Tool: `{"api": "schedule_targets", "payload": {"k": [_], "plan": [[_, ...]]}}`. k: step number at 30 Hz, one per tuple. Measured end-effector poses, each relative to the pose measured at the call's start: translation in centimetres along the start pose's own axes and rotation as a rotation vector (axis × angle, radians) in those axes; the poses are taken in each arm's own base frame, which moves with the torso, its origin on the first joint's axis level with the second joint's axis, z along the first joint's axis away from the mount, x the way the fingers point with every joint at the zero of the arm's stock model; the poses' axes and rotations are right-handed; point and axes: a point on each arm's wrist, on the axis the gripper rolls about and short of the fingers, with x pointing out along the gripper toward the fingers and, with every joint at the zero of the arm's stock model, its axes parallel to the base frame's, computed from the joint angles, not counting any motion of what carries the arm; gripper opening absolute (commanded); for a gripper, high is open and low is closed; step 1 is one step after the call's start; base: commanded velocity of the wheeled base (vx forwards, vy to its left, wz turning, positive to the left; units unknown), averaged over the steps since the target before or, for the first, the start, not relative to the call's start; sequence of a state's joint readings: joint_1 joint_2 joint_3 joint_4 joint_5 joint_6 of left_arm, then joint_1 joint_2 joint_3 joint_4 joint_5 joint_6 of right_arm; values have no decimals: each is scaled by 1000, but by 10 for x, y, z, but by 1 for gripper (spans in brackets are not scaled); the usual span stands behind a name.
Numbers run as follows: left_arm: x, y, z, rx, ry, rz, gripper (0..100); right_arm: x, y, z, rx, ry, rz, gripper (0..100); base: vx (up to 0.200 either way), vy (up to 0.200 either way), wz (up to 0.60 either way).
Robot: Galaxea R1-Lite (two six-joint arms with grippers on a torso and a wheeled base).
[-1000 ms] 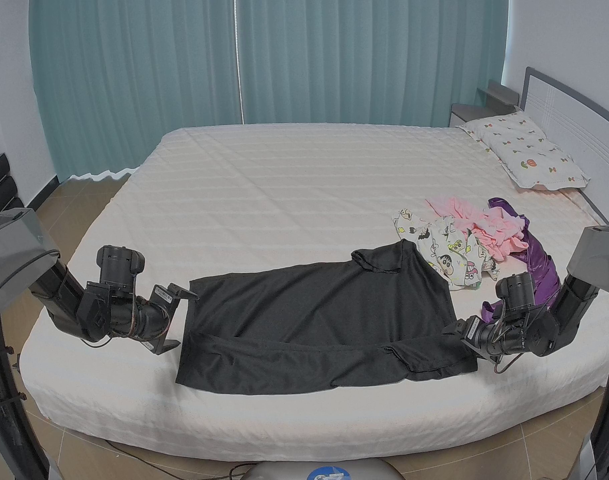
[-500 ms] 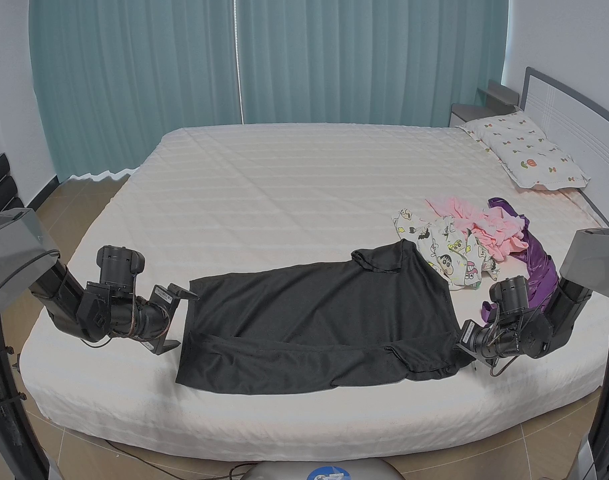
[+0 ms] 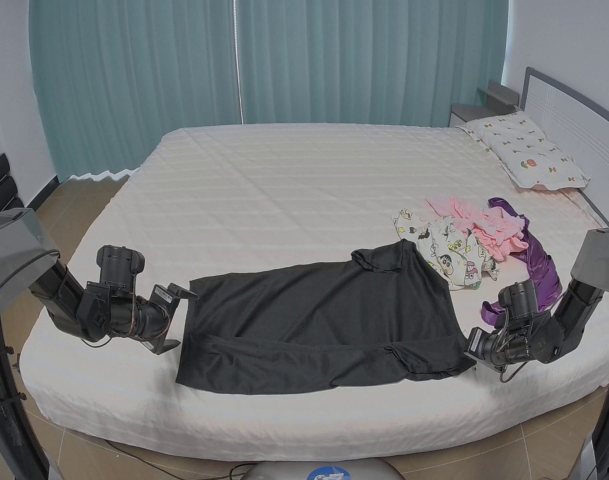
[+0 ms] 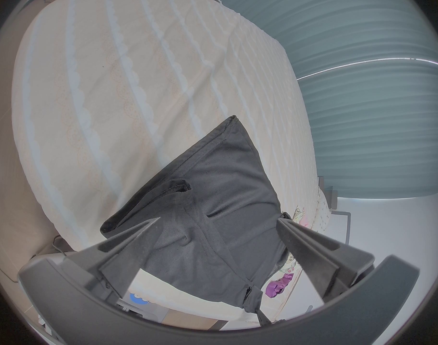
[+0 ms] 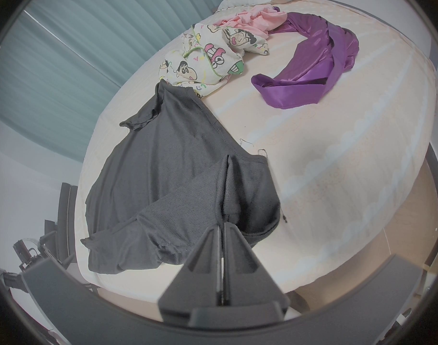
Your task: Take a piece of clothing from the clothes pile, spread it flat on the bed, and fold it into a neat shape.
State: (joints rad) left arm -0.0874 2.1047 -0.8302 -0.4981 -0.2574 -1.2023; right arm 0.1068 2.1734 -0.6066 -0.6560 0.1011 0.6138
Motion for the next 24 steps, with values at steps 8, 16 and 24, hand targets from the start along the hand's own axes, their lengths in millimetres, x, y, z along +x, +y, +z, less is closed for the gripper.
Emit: {"api": "schedule_targets", "payload": {"k": [8, 16, 24], "plan": [[0, 0, 0, 0, 0, 0, 100, -6, -1, -1, -12, -2, -1, 100, 0, 0, 0], [0, 0, 0, 0, 0, 0, 100, -8, 4, 5, 24, -24, 31, 100, 0, 0, 0], [0, 0, 0, 0, 0, 0, 100, 0, 12, 12, 78, -40, 52, 0, 0, 0, 0]]}}
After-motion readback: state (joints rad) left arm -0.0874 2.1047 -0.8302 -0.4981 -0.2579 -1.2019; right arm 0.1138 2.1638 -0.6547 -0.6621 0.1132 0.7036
